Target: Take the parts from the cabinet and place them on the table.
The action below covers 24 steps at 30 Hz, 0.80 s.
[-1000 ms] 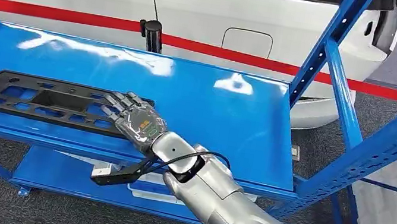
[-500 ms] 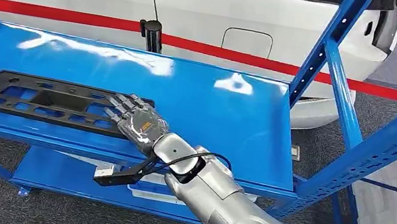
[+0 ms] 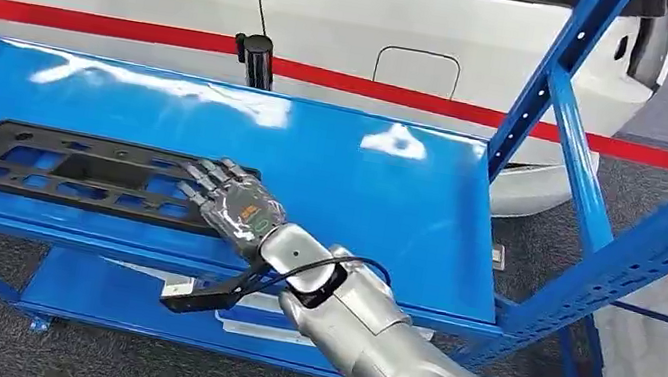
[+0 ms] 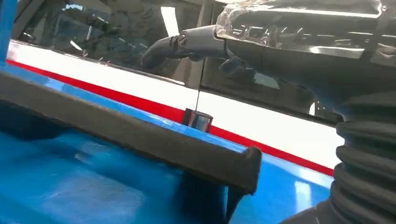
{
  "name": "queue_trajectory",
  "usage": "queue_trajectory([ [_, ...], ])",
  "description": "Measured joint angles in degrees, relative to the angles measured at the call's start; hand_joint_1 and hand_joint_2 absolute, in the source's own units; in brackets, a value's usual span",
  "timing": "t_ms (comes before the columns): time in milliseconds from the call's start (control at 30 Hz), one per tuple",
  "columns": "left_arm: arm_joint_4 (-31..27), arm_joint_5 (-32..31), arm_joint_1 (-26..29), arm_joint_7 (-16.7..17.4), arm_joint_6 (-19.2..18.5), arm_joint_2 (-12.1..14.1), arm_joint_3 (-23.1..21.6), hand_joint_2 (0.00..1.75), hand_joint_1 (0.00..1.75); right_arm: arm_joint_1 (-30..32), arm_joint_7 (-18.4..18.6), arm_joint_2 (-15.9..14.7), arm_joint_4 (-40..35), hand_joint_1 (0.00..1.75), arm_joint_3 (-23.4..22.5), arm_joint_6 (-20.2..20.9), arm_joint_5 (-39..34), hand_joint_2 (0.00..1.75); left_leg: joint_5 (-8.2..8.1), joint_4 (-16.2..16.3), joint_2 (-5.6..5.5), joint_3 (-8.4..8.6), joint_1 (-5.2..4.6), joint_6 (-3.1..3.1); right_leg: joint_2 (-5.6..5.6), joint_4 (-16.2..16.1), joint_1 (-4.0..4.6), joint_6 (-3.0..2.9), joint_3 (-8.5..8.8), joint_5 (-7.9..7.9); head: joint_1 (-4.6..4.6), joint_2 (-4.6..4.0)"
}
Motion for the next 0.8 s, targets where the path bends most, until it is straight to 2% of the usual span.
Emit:
queue_trajectory([
  [33, 0.0, 0.0, 0.02, -0.04, 0.07, 0.0, 0.0, 0.0, 0.0, 0.02, -0.02, 0.02, 0.0, 0.0, 0.0, -0.04, 0.0, 1.75, 0.16, -0.47, -0.01, 0.92, 0.4, 0.14, -0.03, 0.73, -0.08, 0.05, -0.74, -0.68, -0.11, 0.0],
  [67, 0.0, 0.0, 0.0, -0.07, 0.2, 0.0, 0.0, 0.0, 0.0, -0.18, -0.02, -0.02, 0.0, 0.0, 0.0, -0.15, 0.0, 1.75, 0.03, -0.47, 0.17, 1.31, 0.39, 0.2, -0.05, 2.94, -0.07, -0.17, -1.35, -1.53, 0.13, 0.0],
  [100, 0.0, 0.0, -0.11, -0.07, 0.26, 0.02, 0.0, 0.0, 0.0, -0.44, -0.02, -0.07, 0.0, 0.0, 0.0, -0.28, 0.0, 1.75, -0.06, -0.46, 0.18, 1.5, 0.43, 0.35, -0.03, 7.11, -0.08, -0.52, -3.71, -2.98, 0.28, 0.0],
  [167, 0.0, 0.0, -0.11, -0.07, 0.39, 0.02, 0.0, 0.0, 0.0, -0.24, -0.02, -0.11, 0.18, 0.0, 0.02, -0.28, 0.0, 1.75, -0.4, -0.43, 0.23, 1.65, 0.38, 0.3, -0.04, 16.55, -0.09, -0.8, -9.78, -6.04, 0.2, 0.0],
  [200, 0.0, 0.02, -0.08, -0.07, 0.44, 0.04, 0.0, 0.0, 0.0, -0.03, -0.02, -0.13, 0.28, 0.0, 0.04, -0.28, 0.0, 1.75, -0.55, -0.42, 0.23, 1.8, 0.34, 0.21, -0.04, 19.53, -0.04, -0.77, -12.2, -6.57, 0.26, 0.0],
  [233, 0.0, 0.0, -0.07, -0.07, 0.44, 0.04, 0.0, 0.0, 0.0, 0.11, -0.02, -0.13, 0.39, 0.0, 0.07, -0.31, -0.02, 1.75, -0.75, -0.41, 0.21, 2.03, 0.33, 0.09, -0.04, 19.31, -0.04, -0.57, -12.94, -5.95, 0.17, 0.0],
  [267, 0.0, 0.02, -0.07, -0.07, 0.46, 0.02, 0.0, 0.0, 0.0, 0.11, -0.02, -0.13, 0.46, 0.0, 0.09, -0.31, 0.0, 1.75, -0.98, -0.4, 0.15, 2.42, 0.32, -0.09, -0.04, 16.5, -0.04, -0.33, -12.28, -4.18, 0.26, 0.0],
  [333, 0.0, 0.02, -0.07, -0.07, 0.48, -0.02, 0.0, 0.0, 0.0, 0.0, 0.0, -0.11, 0.46, 0.0, 0.09, -0.33, 0.0, 1.75, -1.54, -0.4, 0.07, 3.34, 0.33, -0.57, -0.05, 6.61, -0.03, 0.11, -8.61, 1.14, 0.22, 0.0],
  [367, 0.0, 0.0, -0.07, -0.07, 0.48, -0.09, 0.0, 0.0, 0.0, -0.01, 0.0, -0.13, 0.48, 0.0, 0.09, -0.33, -0.02, 1.75, -1.86, -0.42, 0.07, 3.61, 0.36, -0.84, -0.11, 1.9, -0.01, 0.09, -6.96, 3.7, 0.31, 0.0],
  [400, 0.0, 0.0, -0.08, -0.07, 0.48, -0.11, 0.0, 0.0, 0.0, -0.03, -0.02, -0.13, 0.5, 0.0, 0.09, -0.33, -0.02, 1.75, -2.24, -0.22, 0.06, 4.0, 0.16, -1.34, -0.09, 1.27, 0.43, -1.02, -7.31, 2.82, 0.17, 0.0],
  [433, 0.0, 0.02, -0.12, -0.09, 0.55, -0.11, 0.0, 0.0, 0.0, -0.01, -0.02, -0.04, 0.57, 0.0, 0.11, -0.35, -0.02, 1.75, -2.49, -0.49, 0.16, 3.81, 0.24, -1.78, -0.05, 1.44, 0.67, -1.79, -6.91, 2.17, 0.26, 0.0],
  [467, 0.0, 0.0, -0.07, -0.09, 0.55, -0.04, 0.0, 0.0, 0.0, 0.0, -0.02, -0.04, 0.57, 0.0, 0.11, -0.35, -0.02, 1.75, -2.22, -0.12, 0.18, 4.07, 0.34, -2.24, -0.01, 1.18, 0.59, -2.2, -6.42, 3.18, 0.22, 0.0],
  [500, 0.0, 0.02, 0.0, -0.09, 0.59, -0.07, 0.0, 0.0, 0.0, -0.01, 0.0, -0.05, 0.63, 0.0, 0.11, -0.35, -0.02, 1.75, -2.23, 0.38, 0.29, 4.23, 0.41, -2.37, -0.02, 1.05, 0.57, -2.69, -6.68, 3.51, 0.28, 0.0],
  [533, 0.0, 0.02, -0.06, -0.09, 0.79, 0.13, 0.0, 0.0, 0.0, 0.01, 0.0, 0.02, 0.63, 0.0, 0.11, -0.37, -0.02, 1.75, -2.63, 0.56, 0.41, 4.35, 0.65, -2.53, 0.01, 0.85, -0.11, -3.03, -5.3, 3.78, 0.0, 0.0],
  [567, 0.0, 0.02, -0.12, -0.13, 0.9, -0.07, 0.0, 0.0, 0.0, -0.09, 0.0, 0.02, 0.63, 0.0, 0.13, -0.37, 0.0, 1.75, -3.37, 1.82, 0.66, 4.05, 0.8, -2.8, -0.05, 0.69, -0.09, -3.2, -4.66, 3.69, 0.11, 0.0],
  [600, 0.0, 0.07, -0.15, -0.2, 0.9, -0.09, -0.02, 0.0, 0.0, -0.29, 0.0, 0.02, 0.63, 0.0, 0.13, -0.37, -0.02, 1.75, -4.71, 4.55, 0.92, 2.74, 0.91, -3.19, -0.07, 0.69, -0.08, -3.44, -4.49, 3.5, -0.16, 0.0],
  [633, 0.0, 0.13, -0.15, -0.24, 0.92, -0.04, -0.02, 0.0, 0.0, -0.33, 0.0, 0.02, 0.63, 0.0, 0.13, -0.37, -0.02, 1.75, -6.53, 8.44, 0.94, 0.5, 1.01, -3.59, -0.06, 0.7, -0.01, -3.58, -4.34, 3.37, -0.13, 0.0],
  [667, 0.0, 0.13, -0.1, -0.24, 0.94, 0.02, -0.02, 0.0, 0.0, -0.21, 0.0, 0.0, 0.66, 1.73, 0.15, -0.37, 0.0, 1.75, -8.28, 12.32, 0.94, -2.0, 1.05, -3.98, -0.04, 0.72, 0.12, -3.85, -4.31, 3.18, -0.09, 0.0],
  [700, 0.0, 0.13, -0.06, -0.26, 0.98, 0.02, -0.02, 0.0, 0.0, -0.01, 0.0, 0.0, 0.68, 1.71, 0.15, -0.37, 0.0, 1.75, -9.29, 15.36, 0.95, -4.39, 1.15, -4.17, 0.03, 0.75, 0.19, -4.0, -4.26, 3.04, -0.29, 0.0],
  [733, 0.0, 0.22, -0.01, -0.26, 1.07, 0.04, 0.0, 0.0, 0.0, 0.13, 0.0, 0.0, 0.68, 1.68, 0.15, -0.39, -0.02, 1.75, -8.78, 15.95, 0.95, -5.61, 1.27, -4.31, 0.14, 0.75, 0.24, -3.96, -4.13, 2.81, -0.18, 0.0],
  [767, 0.0, 0.2, -0.02, -0.43, 1.05, 0.02, 0.0, 0.0, 0.0, 0.18, -0.11, 0.0, 0.7, 1.41, 0.15, -0.39, -0.04, 1.75, -6.76, 14.05, 1.01, -5.57, 1.37, -4.33, 0.26, 0.76, 0.24, -3.94, -3.86, 2.54, -0.29, 0.0],
  [800, 0.0, 0.2, -0.02, -0.7, 1.05, 0.02, 0.0, 0.0, 0.0, 0.15, -0.18, 0.0, 0.72, 0.98, 0.15, -0.39, -0.11, 1.75, -3.61, 9.91, 1.13, -4.22, 1.45, -4.37, 0.34, 0.76, 0.23, -3.85, -3.42, 2.28, -0.24, 0.0],
])
